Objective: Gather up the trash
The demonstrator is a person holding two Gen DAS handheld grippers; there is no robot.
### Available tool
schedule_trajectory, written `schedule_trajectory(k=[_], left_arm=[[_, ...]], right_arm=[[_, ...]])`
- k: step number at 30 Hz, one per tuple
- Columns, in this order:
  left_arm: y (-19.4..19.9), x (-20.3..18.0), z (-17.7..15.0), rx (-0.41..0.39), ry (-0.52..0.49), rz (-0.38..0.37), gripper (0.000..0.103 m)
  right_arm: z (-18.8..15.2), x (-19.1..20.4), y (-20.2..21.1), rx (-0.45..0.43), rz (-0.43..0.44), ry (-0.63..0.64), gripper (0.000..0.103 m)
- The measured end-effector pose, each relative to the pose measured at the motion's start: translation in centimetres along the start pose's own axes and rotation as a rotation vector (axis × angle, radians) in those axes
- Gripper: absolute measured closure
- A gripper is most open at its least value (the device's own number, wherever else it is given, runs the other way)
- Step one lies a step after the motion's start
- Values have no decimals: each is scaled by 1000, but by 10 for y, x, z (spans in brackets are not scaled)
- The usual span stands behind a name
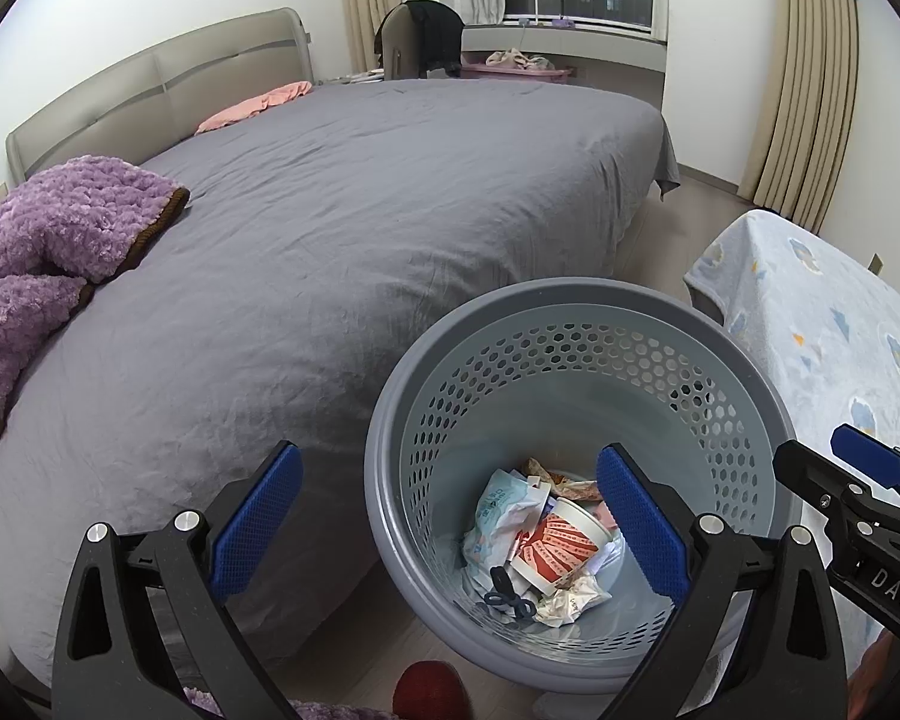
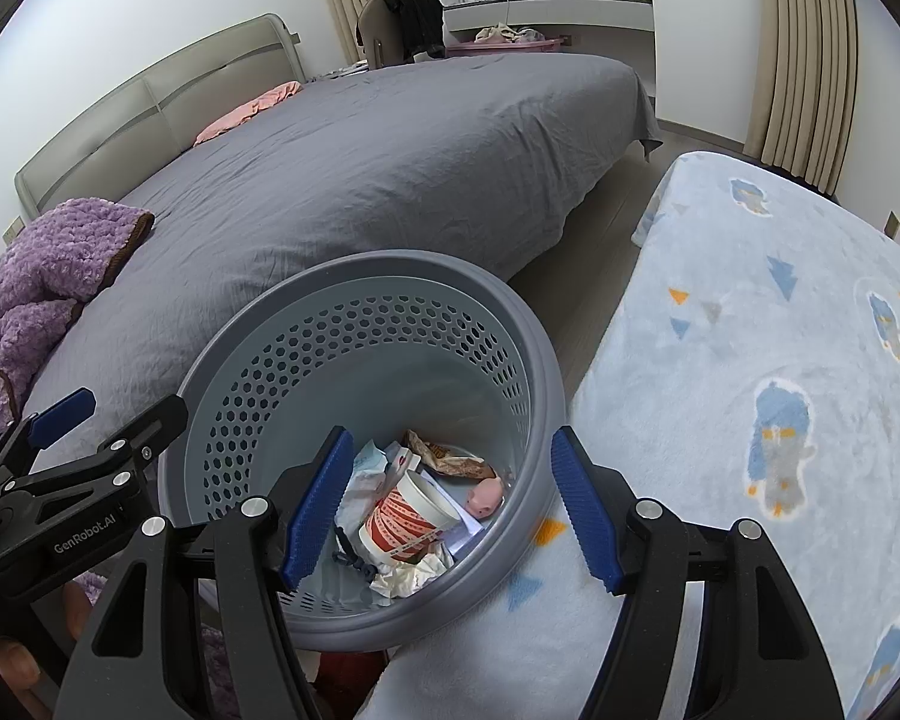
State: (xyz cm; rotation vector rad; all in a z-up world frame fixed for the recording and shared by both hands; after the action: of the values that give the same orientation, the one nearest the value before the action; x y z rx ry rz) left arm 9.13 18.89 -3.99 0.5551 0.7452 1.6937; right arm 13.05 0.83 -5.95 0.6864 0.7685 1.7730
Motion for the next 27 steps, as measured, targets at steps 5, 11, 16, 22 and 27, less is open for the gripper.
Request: schedule_trajectory(k=[5, 11, 16, 22, 27], left_arm=[[0, 0, 0, 0, 0, 0, 7], [0, 0, 0, 0, 0, 0, 7], [0, 0, 0, -1, -1, 0, 7], [0, 0, 0, -1, 0, 0, 7], [0, 0, 0, 0, 0, -1, 7]], right_arm=[[0, 0, 0, 1, -1, 1, 37], [0, -1, 1, 0, -2, 3, 37], [0, 0, 1, 0, -2, 3, 37], [-1, 0, 1, 1, -2, 6, 37], [-1, 0, 1, 1, -2, 6, 37]])
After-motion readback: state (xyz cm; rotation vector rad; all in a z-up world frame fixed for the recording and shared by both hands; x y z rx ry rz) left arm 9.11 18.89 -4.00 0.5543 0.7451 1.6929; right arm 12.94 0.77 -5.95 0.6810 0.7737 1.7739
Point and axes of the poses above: each gripper's, at about its wrist camera, not at the fingertips, and y roughly against the way its jaws point, x to its left, z to its top, the point moved 3 cm from there along -y, roughly the way its jaws point, and after that the axes turned 7 degrees about -z, right-handed, at the moved point
